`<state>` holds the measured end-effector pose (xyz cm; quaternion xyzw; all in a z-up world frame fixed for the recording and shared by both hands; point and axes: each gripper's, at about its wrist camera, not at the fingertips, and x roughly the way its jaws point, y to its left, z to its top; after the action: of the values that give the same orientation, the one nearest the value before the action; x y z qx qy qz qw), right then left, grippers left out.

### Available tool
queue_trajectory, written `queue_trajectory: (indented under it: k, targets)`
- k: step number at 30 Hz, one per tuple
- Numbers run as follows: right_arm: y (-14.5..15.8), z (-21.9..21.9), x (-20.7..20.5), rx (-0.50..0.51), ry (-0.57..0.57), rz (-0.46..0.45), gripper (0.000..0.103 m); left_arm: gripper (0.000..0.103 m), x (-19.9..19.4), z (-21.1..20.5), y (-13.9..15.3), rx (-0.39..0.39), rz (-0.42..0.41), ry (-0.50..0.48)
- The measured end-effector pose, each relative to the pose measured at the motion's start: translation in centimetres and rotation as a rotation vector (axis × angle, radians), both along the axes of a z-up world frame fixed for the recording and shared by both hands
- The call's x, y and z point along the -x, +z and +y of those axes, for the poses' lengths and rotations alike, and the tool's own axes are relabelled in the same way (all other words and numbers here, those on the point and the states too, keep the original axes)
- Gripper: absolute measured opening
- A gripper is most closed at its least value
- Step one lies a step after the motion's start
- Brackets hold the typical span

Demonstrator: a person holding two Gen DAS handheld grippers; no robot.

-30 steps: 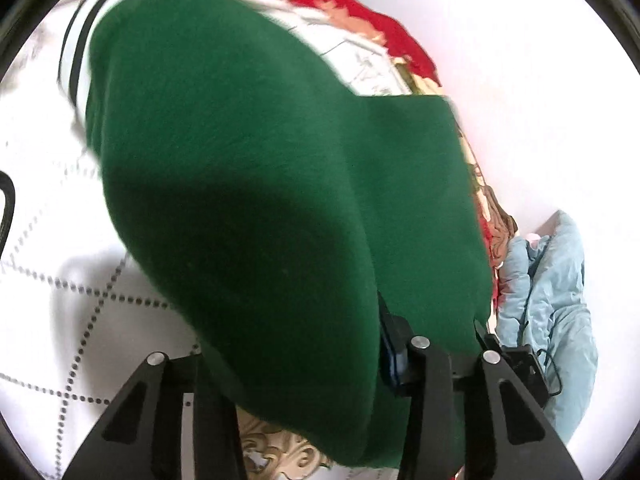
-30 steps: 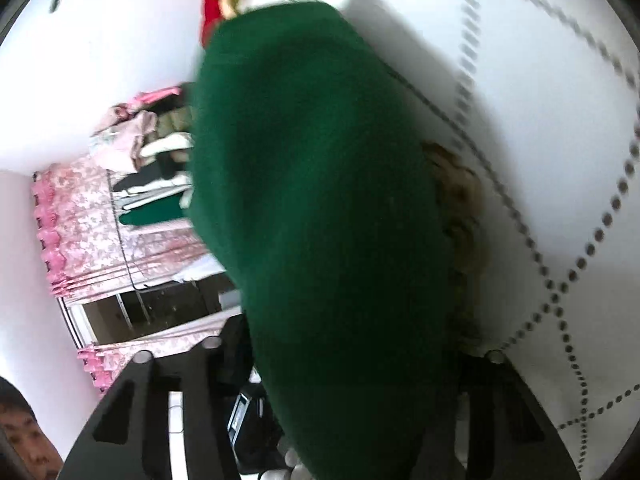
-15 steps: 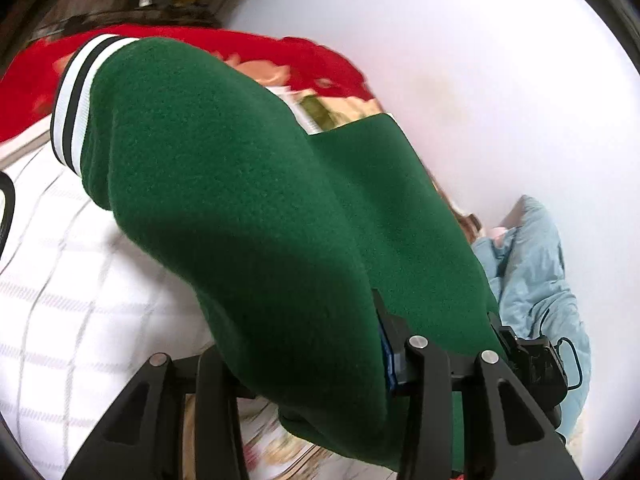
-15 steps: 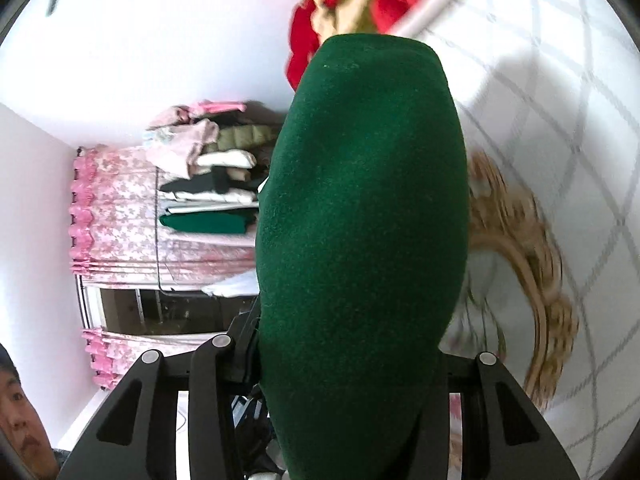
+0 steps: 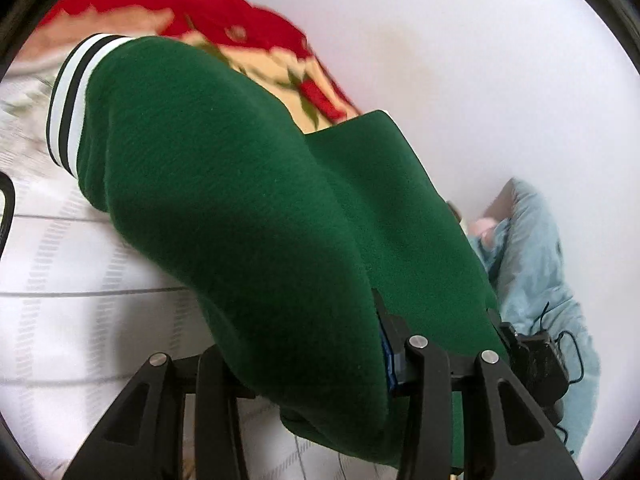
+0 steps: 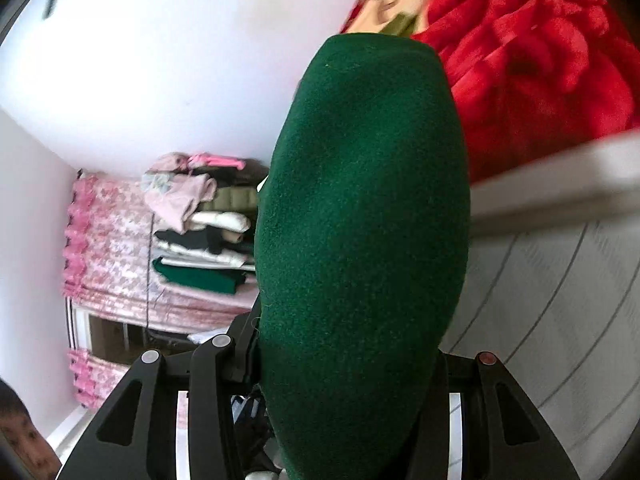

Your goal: Fold large clothes

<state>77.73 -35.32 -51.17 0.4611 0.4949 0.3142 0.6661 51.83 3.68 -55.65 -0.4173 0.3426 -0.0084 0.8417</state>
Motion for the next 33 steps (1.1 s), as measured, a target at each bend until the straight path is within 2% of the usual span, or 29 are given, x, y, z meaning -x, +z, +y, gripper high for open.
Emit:
queue_trajectory:
  k: [2, 4, 6, 8, 10, 11, 13, 14, 15, 17, 18, 19, 23, 26, 29, 33]
  targets:
    - [-3.0, -2.0, -2.8, 0.013, 0.002, 0.040, 0.046, 0.039, -2.0, -1.0, -2.0, -0.016, 0.040, -0.030]
    - [-6.6, -2.9, -3.7, 0.030, 0.008, 0.085, 0.046, 0.041, -3.0, -1.8, -3.6, -0.048, 0.082, -0.074]
    - [-9.6, -3.9, -4.4, 0.043, 0.014, 0.157, 0.050, 0.050, -2.9, -2.1, -4.4, -0.072, 0.130, -0.108]
    - [-10.9, -4.1, -4.2, 0.097, 0.027, 0.199, 0.060, 0.056, -3.1, -2.2, -4.6, -0.070, 0.172, -0.138]
    - [-10.8, -4.0, -3.9, 0.160, 0.044, 0.213, 0.069, 0.060, -2.9, -1.7, -4.4, -0.048, 0.216, -0.172]
    - [-10.5, -3.4, -3.3, 0.197, 0.049, 0.222, 0.074, 0.066, -2.9, -1.6, -4.1, -0.053, 0.239, -0.178]
    - [-9.3, -3.0, -2.9, 0.305, 0.041, 0.219, 0.081, 0.071, -2.2, -1.6, -3.0, -0.139, 0.268, -0.198]
    - [-8.1, -2.5, -2.5, 0.391, 0.034, 0.204, 0.086, 0.079, -2.2, -1.9, -2.1, -0.197, 0.276, -0.203]
    - [-6.7, -1.7, -1.9, 0.516, 0.034, 0.186, 0.090, 0.089, -1.9, -2.3, -1.0, -0.276, 0.288, -0.212]
    - [-4.2, -0.4, -0.8, 0.725, 0.015, 0.152, 0.092, 0.098, -1.0, -3.1, 1.2, -0.449, 0.299, -0.242]
    - [-2.8, 0.6, 0.1, 0.832, 0.010, 0.136, 0.101, 0.099, -0.5, -3.6, 2.3, -0.513, 0.296, -0.253]
    - [-1.4, 1.6, 1.2, 0.930, -0.002, 0.123, 0.103, 0.100, 0.0, -3.7, 3.1, -0.555, 0.293, -0.258]
    - [3.2, 4.9, 5.7, 1.194, -0.046, 0.075, 0.103, 0.103, 3.2, -4.5, 7.8, -0.706, 0.280, -0.289]
    - [6.0, 6.2, 10.0, 1.230, -0.095, 0.059, 0.103, 0.103, 5.8, -4.7, 11.3, -0.762, 0.252, -0.303]
    - [10.7, 7.3, 14.4, 1.270, -0.161, 0.038, 0.103, 0.103, 8.8, -4.6, 15.6, -0.776, 0.239, -0.331]
    - [18.4, 9.3, 20.6, 1.296, -0.234, 0.027, 0.103, 0.103, 11.9, -4.0, 21.3, -0.767, 0.216, -0.354]
